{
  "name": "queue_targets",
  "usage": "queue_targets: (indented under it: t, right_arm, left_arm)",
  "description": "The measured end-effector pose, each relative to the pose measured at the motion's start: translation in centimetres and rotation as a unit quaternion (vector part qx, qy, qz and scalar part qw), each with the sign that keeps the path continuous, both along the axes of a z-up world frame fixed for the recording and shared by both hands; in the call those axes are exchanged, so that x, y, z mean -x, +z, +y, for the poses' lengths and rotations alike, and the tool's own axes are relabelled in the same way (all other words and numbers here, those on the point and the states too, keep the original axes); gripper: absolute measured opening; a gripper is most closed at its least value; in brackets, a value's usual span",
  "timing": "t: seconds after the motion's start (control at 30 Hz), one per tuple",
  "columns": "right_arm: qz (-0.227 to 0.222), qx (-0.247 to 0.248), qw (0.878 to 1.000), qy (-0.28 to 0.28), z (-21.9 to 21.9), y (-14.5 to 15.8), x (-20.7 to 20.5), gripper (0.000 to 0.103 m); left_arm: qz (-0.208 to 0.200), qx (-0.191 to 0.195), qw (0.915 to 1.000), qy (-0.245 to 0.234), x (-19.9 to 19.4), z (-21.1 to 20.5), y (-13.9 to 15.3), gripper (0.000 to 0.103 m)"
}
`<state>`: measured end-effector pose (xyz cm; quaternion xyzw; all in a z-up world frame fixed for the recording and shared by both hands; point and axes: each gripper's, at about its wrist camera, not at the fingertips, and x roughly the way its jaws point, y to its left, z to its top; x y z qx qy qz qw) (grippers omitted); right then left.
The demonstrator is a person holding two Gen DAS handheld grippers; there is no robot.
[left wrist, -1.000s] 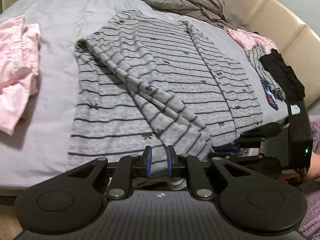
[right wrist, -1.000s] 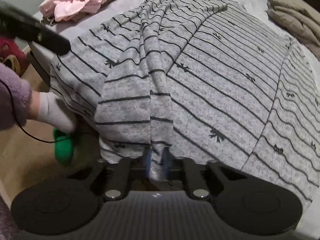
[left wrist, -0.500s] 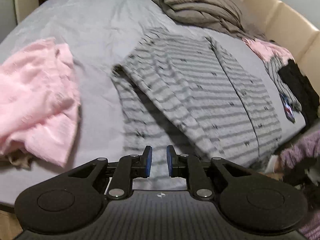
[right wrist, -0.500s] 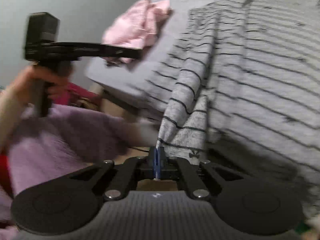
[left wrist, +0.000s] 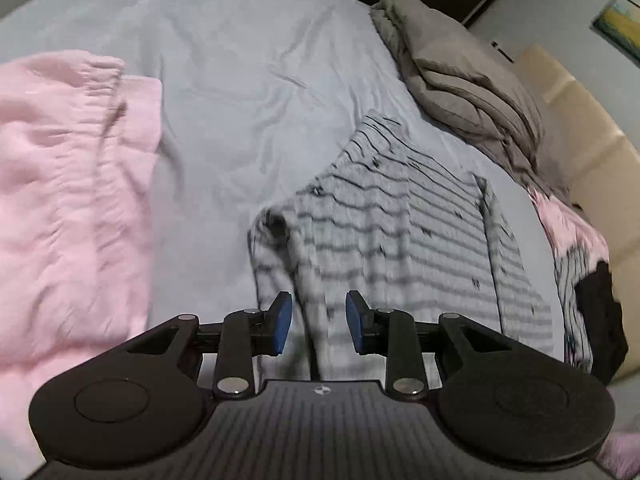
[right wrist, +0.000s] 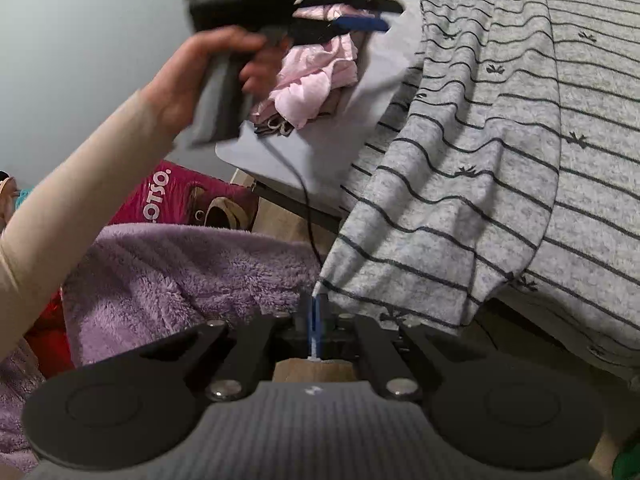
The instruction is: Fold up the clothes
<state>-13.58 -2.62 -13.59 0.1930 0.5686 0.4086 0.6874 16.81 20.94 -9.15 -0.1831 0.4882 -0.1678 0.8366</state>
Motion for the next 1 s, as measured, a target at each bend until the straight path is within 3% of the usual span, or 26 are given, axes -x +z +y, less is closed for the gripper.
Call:
queue_targets:
  t: [0.27, 0.3, 0.33, 0.4, 0.7, 0.9, 1.0]
  right_arm:
    - [0.018, -0.009, 1.000, 0.013, 0.0, -0.6, 0.3, 0.002]
    - [0.020, -0.010, 1.000, 0.016, 0.0, -0.6, 0.4, 0.002]
    - [0.020, -0.012, 1.000, 0.019, 0.0, -0.5, 0.5, 0.002]
    - [0.019, -0.016, 0.999, 0.029, 0.2, -0.3, 0.6, 0.002]
    - [0.013, -0.046, 0.994, 0.093, 5.4, 0.3, -1.1, 0.002]
    - [0.040, -0.009, 0.993, 0.106, 9.7, -3.4, -1.7, 0.002]
    - [0.046, 0.000, 0.994, 0.096, 10.1, -4.8, -1.5, 0.002]
  left_arm:
    - [0.030, 0.012, 0.9995, -0.001, -5.7, -1.2, -2.9, 0.025]
    - [0.032, 0.008, 0.9994, -0.007, -6.0, -1.4, -3.1, 0.011]
    - [0.032, 0.004, 0.9994, -0.014, -6.4, -1.5, -3.3, 0.005]
    - [0.017, 0.002, 0.9995, -0.027, -6.5, -1.5, -2.8, 0.002]
    - [-0.004, -0.033, 0.9977, -0.058, -7.9, 0.8, -1.3, 0.002]
    - [0.007, -0.048, 0.9977, -0.048, -8.0, 1.3, -2.7, 0.002]
    - [0.000, -0.062, 0.9968, -0.050, -7.1, 1.8, -2.3, 0.009]
